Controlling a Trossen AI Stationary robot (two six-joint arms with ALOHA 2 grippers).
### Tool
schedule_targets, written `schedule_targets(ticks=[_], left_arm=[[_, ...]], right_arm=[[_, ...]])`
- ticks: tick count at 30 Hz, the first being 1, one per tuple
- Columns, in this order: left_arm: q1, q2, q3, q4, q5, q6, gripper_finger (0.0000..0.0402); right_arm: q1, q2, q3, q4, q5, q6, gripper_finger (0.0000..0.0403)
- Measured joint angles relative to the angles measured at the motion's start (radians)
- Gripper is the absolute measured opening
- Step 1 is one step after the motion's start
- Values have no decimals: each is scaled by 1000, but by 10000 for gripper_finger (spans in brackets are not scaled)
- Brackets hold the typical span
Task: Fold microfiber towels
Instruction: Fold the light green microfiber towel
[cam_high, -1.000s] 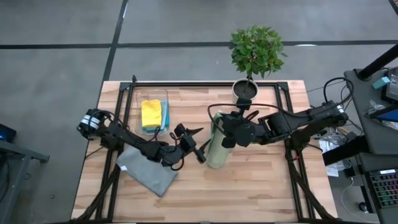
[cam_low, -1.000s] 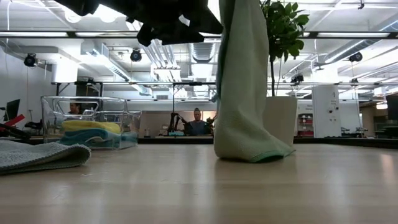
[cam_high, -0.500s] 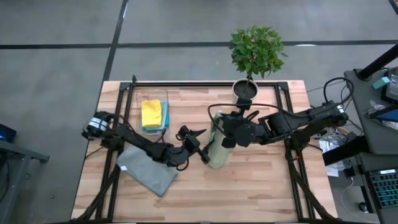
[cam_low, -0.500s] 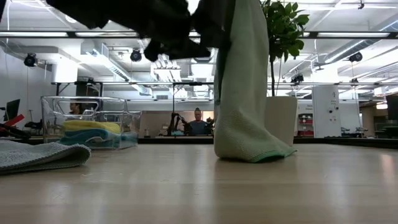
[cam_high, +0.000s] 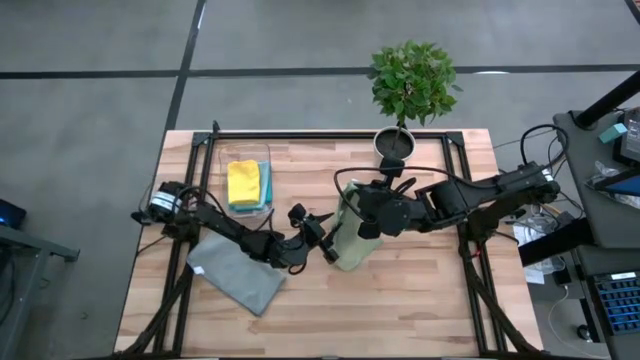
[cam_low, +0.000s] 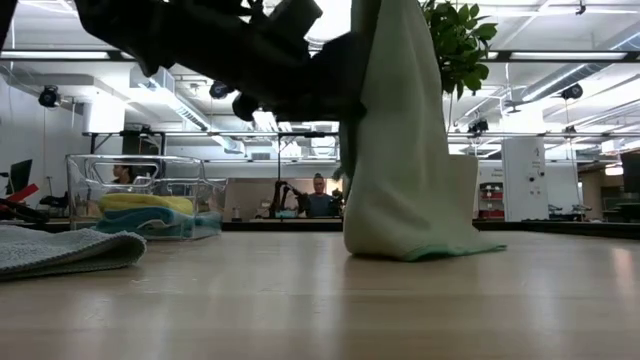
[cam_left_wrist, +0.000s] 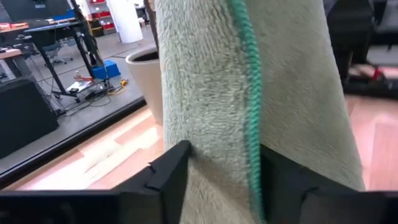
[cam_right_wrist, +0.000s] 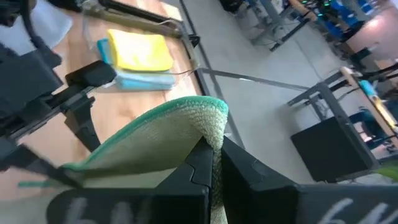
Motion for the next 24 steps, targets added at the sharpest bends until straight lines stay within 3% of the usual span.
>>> schedule_targets(ticks=[10,24], left_arm=[[-1,-41,-1,-127,18,9,10],[-18,-150,-1,-293,107,19,0]], right_arm=[[0,-34,0,-167,-108,72,9],[17,-57,0,-275,-159,147,9]])
